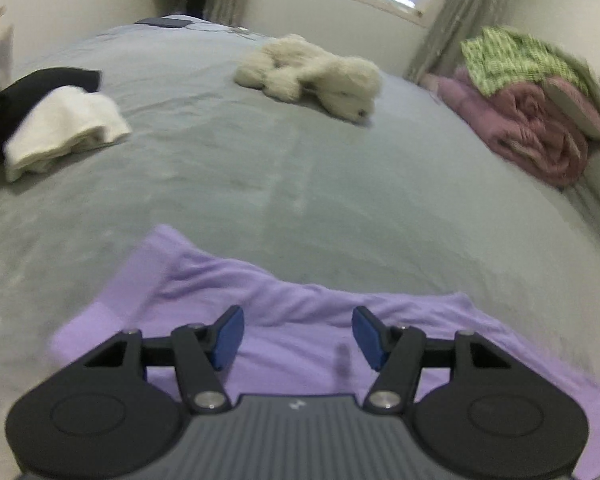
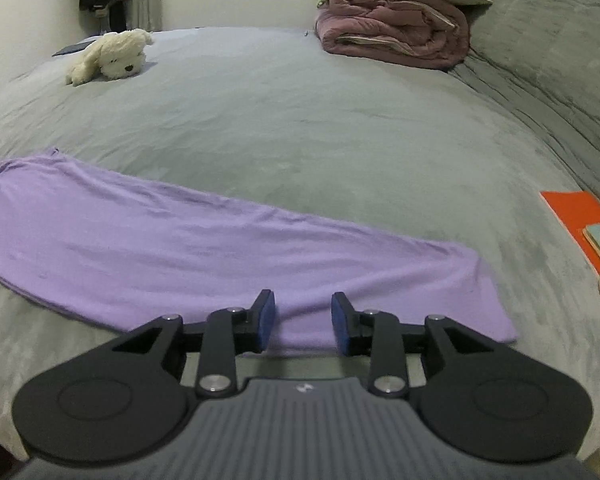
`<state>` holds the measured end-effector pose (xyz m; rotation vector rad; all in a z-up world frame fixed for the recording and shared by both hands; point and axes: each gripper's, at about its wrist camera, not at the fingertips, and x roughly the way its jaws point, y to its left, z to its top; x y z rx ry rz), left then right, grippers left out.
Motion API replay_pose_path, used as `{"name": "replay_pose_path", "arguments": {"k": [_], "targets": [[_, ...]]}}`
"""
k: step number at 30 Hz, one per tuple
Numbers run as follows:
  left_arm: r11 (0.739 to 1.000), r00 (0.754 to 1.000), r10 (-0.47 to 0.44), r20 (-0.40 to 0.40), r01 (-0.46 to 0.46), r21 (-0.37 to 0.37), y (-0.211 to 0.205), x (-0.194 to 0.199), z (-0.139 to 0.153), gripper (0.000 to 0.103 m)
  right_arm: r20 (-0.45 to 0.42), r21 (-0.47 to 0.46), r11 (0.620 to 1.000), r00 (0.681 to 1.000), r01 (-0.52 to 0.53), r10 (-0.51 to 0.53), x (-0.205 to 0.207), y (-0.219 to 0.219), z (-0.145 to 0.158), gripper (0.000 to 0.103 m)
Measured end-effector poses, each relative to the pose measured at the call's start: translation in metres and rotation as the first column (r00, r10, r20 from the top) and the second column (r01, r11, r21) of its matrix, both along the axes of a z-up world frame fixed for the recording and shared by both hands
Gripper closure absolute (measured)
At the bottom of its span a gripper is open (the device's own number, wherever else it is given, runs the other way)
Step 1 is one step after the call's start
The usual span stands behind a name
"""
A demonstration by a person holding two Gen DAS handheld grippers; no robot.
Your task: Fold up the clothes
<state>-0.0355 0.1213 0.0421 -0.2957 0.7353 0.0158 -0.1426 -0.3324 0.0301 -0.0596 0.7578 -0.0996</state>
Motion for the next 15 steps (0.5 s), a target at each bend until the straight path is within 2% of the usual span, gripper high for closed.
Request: {"name": "replay_pose_path", "arguments": {"k": [3,6,8,13,15], "targets": [[0.998,0.998,0.063,-0.006,-0.063,0.028,0.019,-0.008,-0.002,0.041,-0.022,-0.023,1.000,1.000,-0.009,0.009,-0.006,0.000,-0.007,0.065],[0.997,0.998,0.065,-0.007,-0.065,-0.029,0.034,-0.016,-0.006,0.042,-0.015,-0.027,1.000,1.000,-0.011,0.011,-0.011,-0.002,-0.008,0.062],[0.997,0.998,0.065,0.010,-0.064,-0.033,0.039,-0.019,-0.005,0.043,-0.011,-0.022,1.000,1.000,-0.010,0.010,-0.013,-0.001,-0.009,0.062],[0.999,0.995,-0.041,0.089,0.042,-0.009,0.028,-0.033,0.008,0.042,-0.001,-0.011,1.000,1.000,-0.007,0.007,-0.017,-0.001,-0.012,0.062],[0.996,0.996,-0.072,0.054,0.068,0.061,0.016,-0.032,0.002,0.041,0.003,-0.007,1.000,1.000,-0.006,0.006,-0.019,0.000,-0.013,0.062]]}}
